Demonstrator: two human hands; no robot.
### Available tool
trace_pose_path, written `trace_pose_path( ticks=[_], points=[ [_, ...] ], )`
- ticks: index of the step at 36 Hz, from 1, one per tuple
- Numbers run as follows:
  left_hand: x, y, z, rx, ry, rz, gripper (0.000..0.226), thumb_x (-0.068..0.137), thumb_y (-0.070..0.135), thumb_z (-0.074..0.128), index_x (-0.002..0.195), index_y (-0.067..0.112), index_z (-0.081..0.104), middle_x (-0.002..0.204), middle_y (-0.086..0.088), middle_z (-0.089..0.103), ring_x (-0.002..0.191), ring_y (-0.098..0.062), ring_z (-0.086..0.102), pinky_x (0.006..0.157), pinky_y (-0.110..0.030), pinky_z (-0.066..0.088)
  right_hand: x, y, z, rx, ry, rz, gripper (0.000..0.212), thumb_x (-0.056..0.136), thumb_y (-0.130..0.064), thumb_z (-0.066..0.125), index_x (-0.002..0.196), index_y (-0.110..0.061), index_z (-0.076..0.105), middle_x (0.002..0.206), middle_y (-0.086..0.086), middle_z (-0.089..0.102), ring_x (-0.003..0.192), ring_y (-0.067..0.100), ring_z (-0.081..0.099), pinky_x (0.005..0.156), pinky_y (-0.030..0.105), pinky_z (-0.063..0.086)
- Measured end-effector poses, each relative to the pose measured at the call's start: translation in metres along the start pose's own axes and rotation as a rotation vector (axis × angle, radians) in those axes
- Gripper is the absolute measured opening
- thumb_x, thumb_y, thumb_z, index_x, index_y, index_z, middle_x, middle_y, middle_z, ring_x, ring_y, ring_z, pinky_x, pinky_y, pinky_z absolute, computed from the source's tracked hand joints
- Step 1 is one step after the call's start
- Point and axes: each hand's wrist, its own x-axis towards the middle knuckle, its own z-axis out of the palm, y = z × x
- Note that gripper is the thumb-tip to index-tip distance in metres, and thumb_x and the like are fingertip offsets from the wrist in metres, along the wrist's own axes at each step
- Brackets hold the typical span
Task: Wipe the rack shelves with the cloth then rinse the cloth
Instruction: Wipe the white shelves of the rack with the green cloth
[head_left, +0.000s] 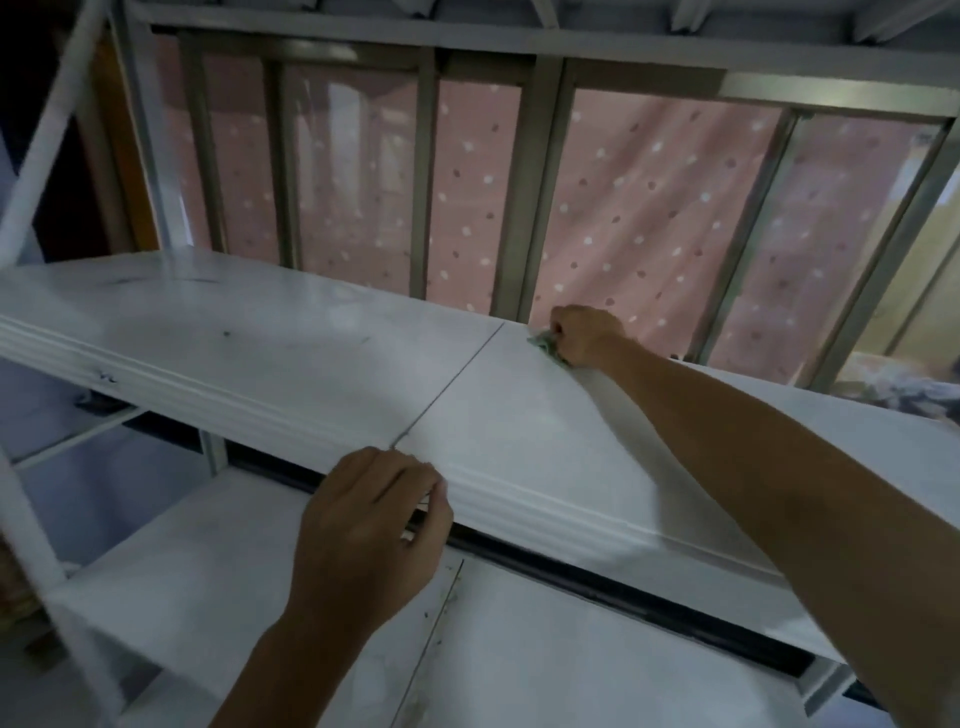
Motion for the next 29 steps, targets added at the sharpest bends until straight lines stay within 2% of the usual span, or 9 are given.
trace_pose_path(
  ticks=[5,8,11,14,17,21,24,27,29],
  points=[
    [-0.003,-0.001,-0.004,-0.003,-0.023,0.010,0.011,0.089,0.005,0.068,0.079,0.004,0.073,0.078,-0.004,0.070,0.074,-0.020,0.066,0.078,-0.030,0.054,0.019,-0.041,0.000,0.078,0.007,-0.124,0.023,0.095,-0.030,0.048,0.110,-0.016,0.059,0.116,0.010,0.063,0.103,0.033,0.060,0.086,0.038,0.050],
    [-0.002,0.000,-0.005,-0.007,0.004,-0.017,0.012,0.089,0.006,0.068,0.079,0.004,0.073,0.078,-0.004,0.071,0.073,-0.019,0.066,0.080,-0.032,0.056,0.002,-0.063,-0.006,0.189,0.047,-0.371,0.015,0.095,-0.022,0.048,0.105,-0.018,0.058,0.107,0.003,0.062,0.096,0.027,0.059,0.085,0.037,0.049],
    [0.002,0.005,-0.005,0.003,0.050,-0.073,0.013,0.088,0.005,0.067,0.077,0.003,0.072,0.074,-0.006,0.070,0.073,-0.016,0.061,0.078,-0.029,0.053,-0.037,-0.086,-0.018,0.317,0.091,-0.701,0.005,0.095,-0.016,0.048,0.097,-0.017,0.053,0.096,-0.003,0.054,0.082,0.017,0.053,0.072,0.034,0.047],
    [0.005,0.010,-0.005,0.043,0.114,-0.146,0.007,0.085,0.002,0.069,0.079,-0.002,0.072,0.074,-0.011,0.071,0.074,-0.015,0.057,0.074,-0.022,0.048,-0.078,-0.103,-0.033,0.333,0.161,-0.988,0.009,0.095,-0.005,0.050,0.100,-0.007,0.057,0.098,0.007,0.054,0.083,0.021,0.052,0.069,0.029,0.041],
    [0.005,0.014,-0.007,0.084,0.160,-0.253,0.011,0.089,0.004,0.066,0.082,-0.003,0.071,0.075,-0.013,0.072,0.066,-0.020,0.062,0.073,-0.013,0.038,-0.104,-0.113,-0.044,0.374,0.163,-1.132,0.018,0.084,0.009,0.052,0.095,-0.004,0.059,0.100,0.012,0.056,0.085,0.024,0.050,0.068,0.031,0.041],
    [0.009,0.027,-0.007,0.046,0.226,-0.349,0.022,0.095,0.009,0.059,0.082,-0.006,0.070,0.075,-0.016,0.071,0.067,-0.021,0.060,0.070,-0.012,0.038,-0.124,-0.106,-0.059,0.366,0.049,-1.194,0.024,0.073,0.013,0.051,0.085,-0.006,0.057,0.097,0.007,0.053,0.083,0.024,0.045,0.065,0.037,0.040],
    [0.013,0.033,-0.007,0.022,0.226,-0.387,0.027,0.097,0.012,0.056,0.083,-0.007,0.069,0.076,-0.017,0.070,0.065,-0.024,0.060,0.067,-0.011,0.036,-0.141,-0.094,-0.070,0.379,-0.069,-1.131,0.024,0.068,0.010,0.049,0.084,-0.007,0.056,0.098,0.003,0.053,0.090,0.024,0.047,0.070,0.039,0.043],
    [0.017,0.041,-0.005,-0.012,0.219,-0.384,0.019,0.095,0.007,0.059,0.084,-0.006,0.069,0.075,-0.016,0.068,0.065,-0.021,0.055,0.071,-0.002,0.036,-0.158,-0.079,-0.078,0.416,-0.192,-0.994,0.010,0.085,-0.006,0.044,0.085,-0.010,0.053,0.094,-0.001,0.054,0.092,0.020,0.048,0.082,0.035,0.042],
    [0.019,0.047,-0.001,-0.036,0.204,-0.359,0.018,0.095,0.007,0.059,0.083,-0.005,0.068,0.075,-0.015,0.067,0.066,-0.020,0.056,0.073,-0.001,0.035,-0.169,-0.071,-0.079,0.463,-0.204,-0.903,0.016,0.098,-0.019,0.045,0.084,-0.013,0.050,0.088,-0.001,0.055,0.087,0.018,0.050,0.082,0.037,0.044]
  ],
)
